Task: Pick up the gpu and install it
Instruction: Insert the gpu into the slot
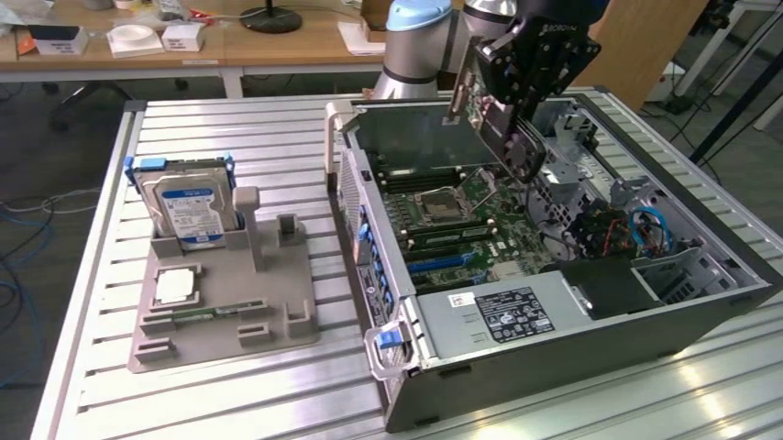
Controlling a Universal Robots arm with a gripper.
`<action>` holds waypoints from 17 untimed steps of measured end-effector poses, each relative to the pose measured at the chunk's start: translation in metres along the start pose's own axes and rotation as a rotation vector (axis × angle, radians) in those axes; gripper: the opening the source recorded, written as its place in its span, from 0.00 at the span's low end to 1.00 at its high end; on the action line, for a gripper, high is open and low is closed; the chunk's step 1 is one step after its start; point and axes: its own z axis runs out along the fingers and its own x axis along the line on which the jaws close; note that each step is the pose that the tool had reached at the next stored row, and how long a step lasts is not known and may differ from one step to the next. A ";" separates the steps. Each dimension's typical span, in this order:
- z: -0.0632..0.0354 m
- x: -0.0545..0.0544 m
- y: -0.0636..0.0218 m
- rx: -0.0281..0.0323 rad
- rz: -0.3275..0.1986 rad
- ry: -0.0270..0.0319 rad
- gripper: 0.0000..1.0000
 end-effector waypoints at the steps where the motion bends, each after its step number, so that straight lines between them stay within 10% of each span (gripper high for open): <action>1: 0.0001 0.000 0.0000 -0.0003 -0.013 0.0005 0.26; 17: 0.0014 0.000 -0.0001 -0.0042 -0.178 0.0061 0.26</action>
